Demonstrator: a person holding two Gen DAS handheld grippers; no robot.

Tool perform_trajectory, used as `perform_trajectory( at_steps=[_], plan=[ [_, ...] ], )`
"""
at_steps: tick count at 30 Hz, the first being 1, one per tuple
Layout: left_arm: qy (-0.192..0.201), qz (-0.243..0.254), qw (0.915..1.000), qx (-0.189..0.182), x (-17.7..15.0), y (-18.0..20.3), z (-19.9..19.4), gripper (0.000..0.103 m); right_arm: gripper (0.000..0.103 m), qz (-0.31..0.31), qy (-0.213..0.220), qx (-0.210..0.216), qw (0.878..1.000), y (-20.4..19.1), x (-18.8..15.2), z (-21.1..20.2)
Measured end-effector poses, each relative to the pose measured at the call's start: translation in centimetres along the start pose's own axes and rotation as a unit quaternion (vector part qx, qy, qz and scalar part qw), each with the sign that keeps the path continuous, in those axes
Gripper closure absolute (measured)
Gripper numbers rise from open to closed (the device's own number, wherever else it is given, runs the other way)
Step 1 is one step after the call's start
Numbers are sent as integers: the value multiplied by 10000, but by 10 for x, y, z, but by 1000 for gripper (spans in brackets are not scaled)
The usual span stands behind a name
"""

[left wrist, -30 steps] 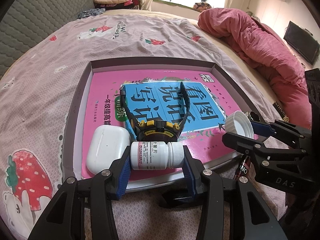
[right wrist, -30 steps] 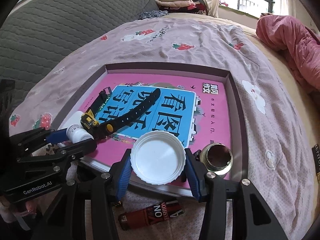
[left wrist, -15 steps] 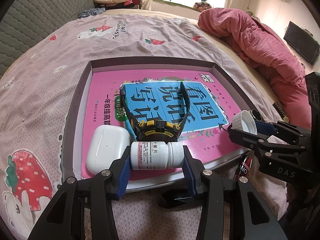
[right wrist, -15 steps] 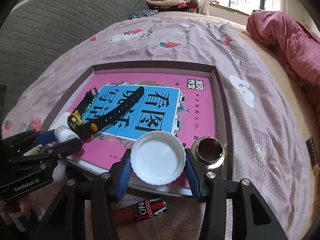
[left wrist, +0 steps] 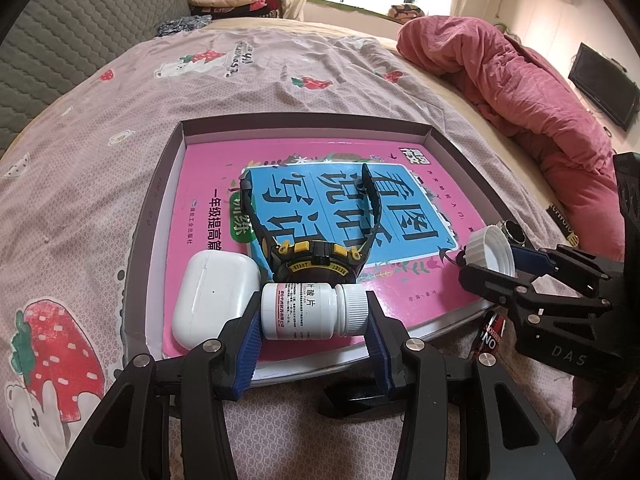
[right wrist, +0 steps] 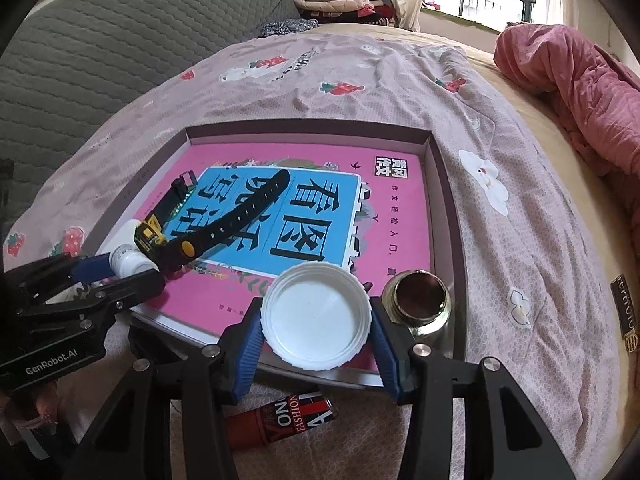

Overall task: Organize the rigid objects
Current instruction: 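Lower the pill bottle beside the watch with the left gripper while the right lowers the cap, then open both grippers to release the pill bottle and the white cap in the tray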

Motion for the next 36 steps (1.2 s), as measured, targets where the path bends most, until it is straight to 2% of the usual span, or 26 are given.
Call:
perform_trajectory(
  at_steps=[18, 36],
  plan=[
    [16, 19, 10000, 31, 1, -1, 1, 55, 53, -94, 379, 56, 9992, -5, 11, -14],
    [15, 24, 10000, 34, 1, 0, 1, 55, 53, -162, 455, 48, 9988, -7, 13, -15]
  ],
)
Point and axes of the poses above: each gripper's, at about its wrist camera, not at the fingertips, and z roughly the way its jaws point, y to its right, x to its top, the point moved 8 cm from there along z, roughly the way its jaws point, and after that the axes turned 14 degrees about x, right-handed, at the moved point
